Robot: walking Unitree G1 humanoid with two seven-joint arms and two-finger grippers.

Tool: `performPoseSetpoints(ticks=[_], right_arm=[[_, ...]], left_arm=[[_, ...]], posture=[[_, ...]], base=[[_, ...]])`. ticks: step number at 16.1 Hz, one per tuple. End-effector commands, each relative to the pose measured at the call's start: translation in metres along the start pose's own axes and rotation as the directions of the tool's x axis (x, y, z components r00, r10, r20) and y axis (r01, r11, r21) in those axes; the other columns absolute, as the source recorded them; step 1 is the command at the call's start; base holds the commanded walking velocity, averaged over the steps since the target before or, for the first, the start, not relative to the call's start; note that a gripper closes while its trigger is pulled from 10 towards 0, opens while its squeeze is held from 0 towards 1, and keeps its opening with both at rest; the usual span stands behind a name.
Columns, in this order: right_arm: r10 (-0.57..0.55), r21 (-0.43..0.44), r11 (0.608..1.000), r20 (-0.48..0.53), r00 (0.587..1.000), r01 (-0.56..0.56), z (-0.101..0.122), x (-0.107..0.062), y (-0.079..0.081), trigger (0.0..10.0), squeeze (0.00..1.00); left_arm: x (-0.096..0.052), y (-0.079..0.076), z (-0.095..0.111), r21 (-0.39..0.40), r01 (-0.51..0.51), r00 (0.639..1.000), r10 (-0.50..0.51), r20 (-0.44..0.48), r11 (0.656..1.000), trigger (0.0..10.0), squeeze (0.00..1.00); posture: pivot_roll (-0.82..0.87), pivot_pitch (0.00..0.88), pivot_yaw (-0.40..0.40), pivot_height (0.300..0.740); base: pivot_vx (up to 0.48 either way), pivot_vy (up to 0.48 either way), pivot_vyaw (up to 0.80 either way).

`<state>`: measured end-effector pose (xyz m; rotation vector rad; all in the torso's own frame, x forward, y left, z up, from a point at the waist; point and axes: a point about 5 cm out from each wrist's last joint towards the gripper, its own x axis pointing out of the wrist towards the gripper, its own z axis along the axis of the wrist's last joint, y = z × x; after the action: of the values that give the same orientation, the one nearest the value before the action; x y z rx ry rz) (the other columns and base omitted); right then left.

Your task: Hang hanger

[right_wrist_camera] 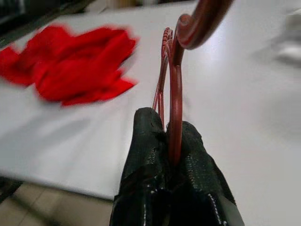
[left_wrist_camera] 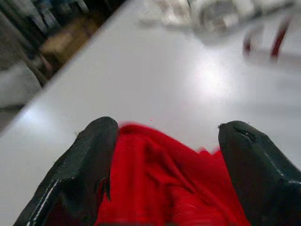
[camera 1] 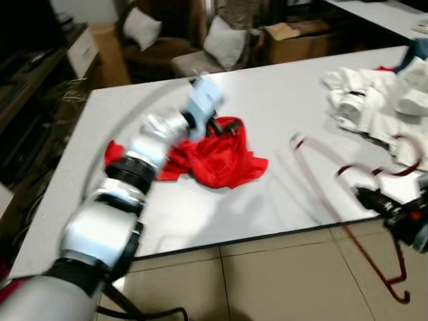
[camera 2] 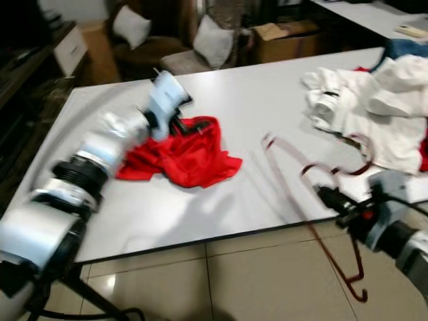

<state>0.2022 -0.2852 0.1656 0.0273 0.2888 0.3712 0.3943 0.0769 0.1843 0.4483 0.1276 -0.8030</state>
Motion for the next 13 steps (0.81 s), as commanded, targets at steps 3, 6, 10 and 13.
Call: performPoseSetpoints(ticks=[3,6,10,13], right_arm=[[-0.068,0.002,0.998,0.094,0.993,0.068,0.010,-0.010,0.011,10.0,0.00],[-0.033,0.066,0.998,0.127,0.991,0.025,0.003,-0.016,0.035,10.0,0.00],[-0.008,0.157,0.988,0.078,0.997,-0.005,-0.018,-0.019,0.062,10.0,0.00],[-0.019,0.182,0.983,0.091,0.996,0.002,-0.015,-0.020,0.074,10.0,0.00]], left_arm=[[-0.004,0.011,-0.021,0.057,-0.165,0.980,0.171,-0.107,0.985,10.0,0.00],[-0.013,0.025,-0.033,0.024,-0.357,0.926,0.357,-0.125,0.934,10.0,0.00],[-0.016,0.023,-0.047,-0.086,-0.415,0.903,0.398,-0.165,0.906,10.0,0.00],[-0.015,0.021,-0.050,-0.144,-0.441,0.892,0.416,-0.174,0.886,10.0,0.00]], posture=[[-0.38,0.000,0.151,0.740],[-0.40,0.027,0.142,0.740],[-0.42,0.075,0.127,0.740],[-0.44,0.125,0.125,0.740]], base=[[0.000,0.000,0.00],[0.000,0.000,0.00],[0.000,0.000,0.00],[0.000,0.000,0.00]])
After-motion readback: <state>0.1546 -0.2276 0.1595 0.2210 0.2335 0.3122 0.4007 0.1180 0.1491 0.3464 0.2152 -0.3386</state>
